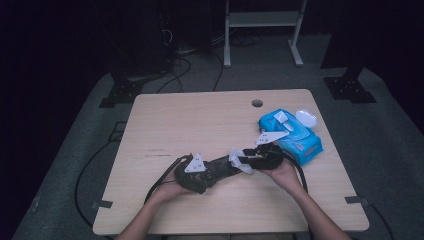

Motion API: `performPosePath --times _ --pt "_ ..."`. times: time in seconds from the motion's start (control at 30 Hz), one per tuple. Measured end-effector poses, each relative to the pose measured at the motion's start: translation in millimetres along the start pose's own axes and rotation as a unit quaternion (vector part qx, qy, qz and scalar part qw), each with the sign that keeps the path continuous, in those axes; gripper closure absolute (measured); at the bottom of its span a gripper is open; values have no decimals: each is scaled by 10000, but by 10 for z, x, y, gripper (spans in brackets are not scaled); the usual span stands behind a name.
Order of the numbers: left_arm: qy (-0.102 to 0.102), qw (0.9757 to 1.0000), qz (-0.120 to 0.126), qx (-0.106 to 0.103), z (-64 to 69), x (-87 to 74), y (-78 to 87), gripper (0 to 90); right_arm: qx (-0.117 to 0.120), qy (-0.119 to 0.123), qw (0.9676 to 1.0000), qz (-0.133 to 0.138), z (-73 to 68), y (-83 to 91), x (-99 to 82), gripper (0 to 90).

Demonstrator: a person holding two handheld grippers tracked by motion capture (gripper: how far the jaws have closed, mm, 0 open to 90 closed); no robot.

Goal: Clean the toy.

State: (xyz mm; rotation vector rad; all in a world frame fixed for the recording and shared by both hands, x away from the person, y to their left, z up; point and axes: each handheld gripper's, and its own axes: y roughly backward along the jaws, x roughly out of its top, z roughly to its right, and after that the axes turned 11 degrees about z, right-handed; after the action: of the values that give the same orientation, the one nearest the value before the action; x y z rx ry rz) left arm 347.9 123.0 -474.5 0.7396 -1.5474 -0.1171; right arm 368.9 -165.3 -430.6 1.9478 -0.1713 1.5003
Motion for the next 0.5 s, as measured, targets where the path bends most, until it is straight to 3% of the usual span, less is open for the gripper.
performPosePath --times 0.07,0.23,0.27,0.33,0.37,0.5 --pt "-14 10000 1 6 2 0 -3 243 85 72 9999 -99 -33 -56 -11 567" --pt "-39 10000 13 -10 -2 8 5 243 2 14 9999 -170 -19 -273 -51 589" --pt "-1 10000 36 -26 -9 5 7 243 -11 -84 9998 -161 9 -362 -87 655" --pt "29 10000 85 -36 -18 7 18 243 -52 -47 9999 -134 33 -393 -126 753" --pt "29 10000 85 -36 -18 7 18 243 -38 -141 9998 -130 60 -381 -137 802" --pt "33 10000 76 -37 -21 6 17 244 -94 -162 9996 -224 132 -312 -163 844"
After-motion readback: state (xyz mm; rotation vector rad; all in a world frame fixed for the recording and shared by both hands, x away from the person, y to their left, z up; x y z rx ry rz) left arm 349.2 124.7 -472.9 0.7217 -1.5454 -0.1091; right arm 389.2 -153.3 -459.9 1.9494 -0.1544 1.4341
